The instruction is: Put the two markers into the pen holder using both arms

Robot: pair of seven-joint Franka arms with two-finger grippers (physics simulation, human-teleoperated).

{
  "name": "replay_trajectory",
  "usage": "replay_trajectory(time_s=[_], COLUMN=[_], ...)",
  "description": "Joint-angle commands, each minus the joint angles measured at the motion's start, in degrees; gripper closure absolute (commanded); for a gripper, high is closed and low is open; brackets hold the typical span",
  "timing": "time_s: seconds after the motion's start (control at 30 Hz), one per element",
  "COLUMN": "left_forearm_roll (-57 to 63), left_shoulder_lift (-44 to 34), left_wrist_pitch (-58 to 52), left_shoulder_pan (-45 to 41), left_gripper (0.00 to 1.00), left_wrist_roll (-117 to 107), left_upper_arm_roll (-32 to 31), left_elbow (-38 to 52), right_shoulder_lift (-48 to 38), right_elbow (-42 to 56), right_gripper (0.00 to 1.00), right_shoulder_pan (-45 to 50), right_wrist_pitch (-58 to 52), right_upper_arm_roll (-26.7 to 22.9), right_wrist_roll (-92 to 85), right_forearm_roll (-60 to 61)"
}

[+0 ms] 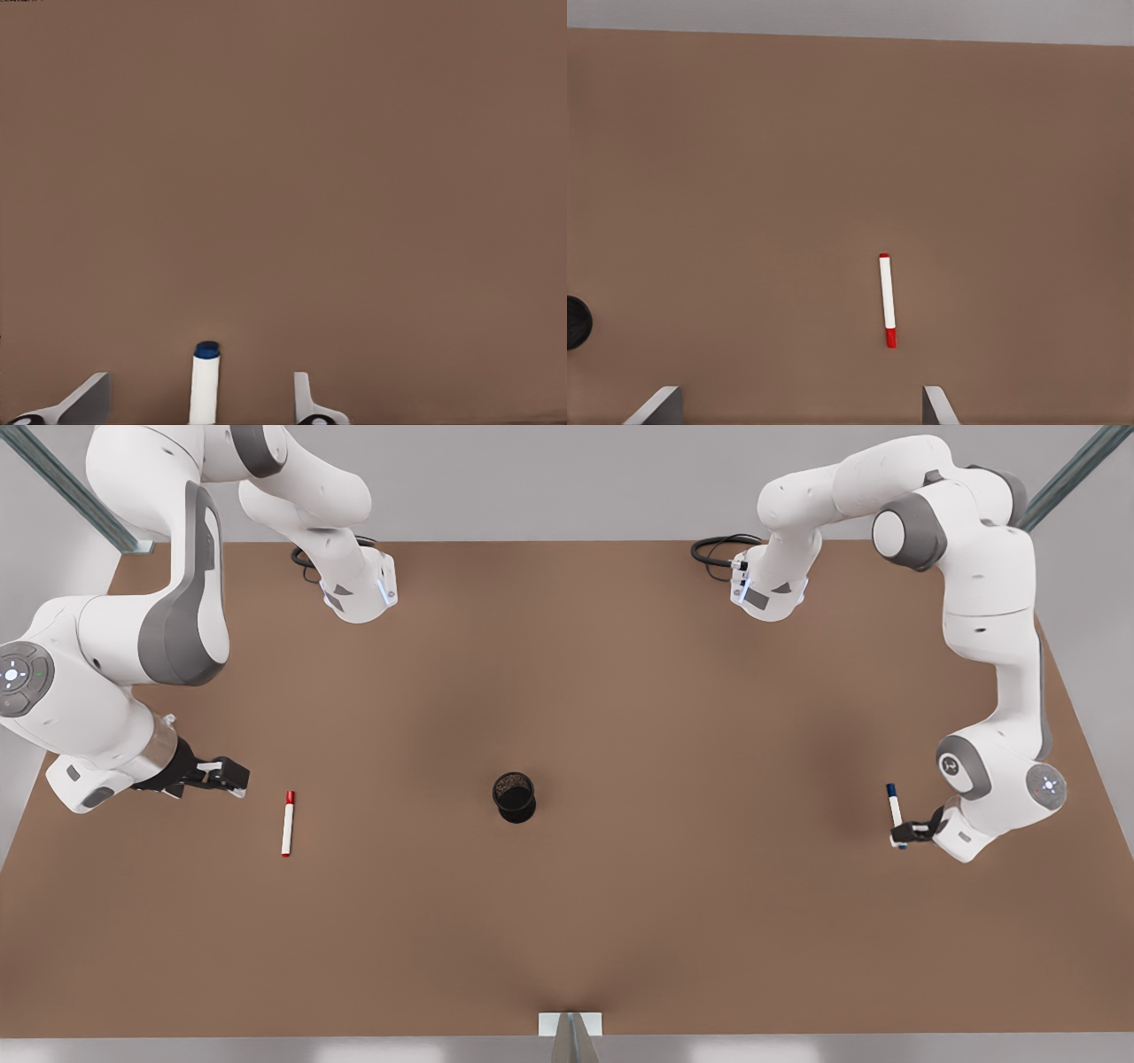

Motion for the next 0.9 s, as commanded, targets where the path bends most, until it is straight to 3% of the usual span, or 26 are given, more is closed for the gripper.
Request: replay_trajectory(time_s=[0.0,0.37,0.5,0.6,0.77,0.87], left_forearm_roll=[1.2,1.2,1.1,1.0,0.8,0.8], left_shoulder_lift=[0.0,0.4,0.4,0.4,0.5,0.5], left_wrist_pitch=[5.3,5.1,5.0,5.0,4.9,4.9], left_shoulder_pan=[0.0,-0.2,0.1,0.2,-0.3,-0.3], left_gripper=[0.00,0.00,0.24,0.37,0.43,0.45], left_wrist_roll=[17.6,4.8,3.5,3.5,1.1,0.2], left_upper_arm_roll=[0.1,0.8,0.8,0.8,0.8,0.8], left_elbow=[-1.1,-4.3,-4.4,-4.4,-4.4,-4.4], right_shoulder_lift=[-0.1,-0.1,-0.1,-0.1,1.2,6.4], right_elbow=[0.0,0.0,0.1,0.1,-0.1,-6.1], right_gripper=[0.00,0.00,0.00,0.00,0.00,0.00], right_shoulder_pan=[0.0,-0.1,-0.1,-0.1,-0.3,-1.2], right_wrist_pitch=[0.0,0.0,0.0,0.0,0.8,10.5], right_upper_arm_roll=[0.0,0.0,0.0,0.1,0.0,0.1], right_wrist_roll=[0.1,0.1,0.1,0.1,-0.3,-0.4], right_forearm_roll=[0.0,0.0,0.0,0.0,0.1,0.1])
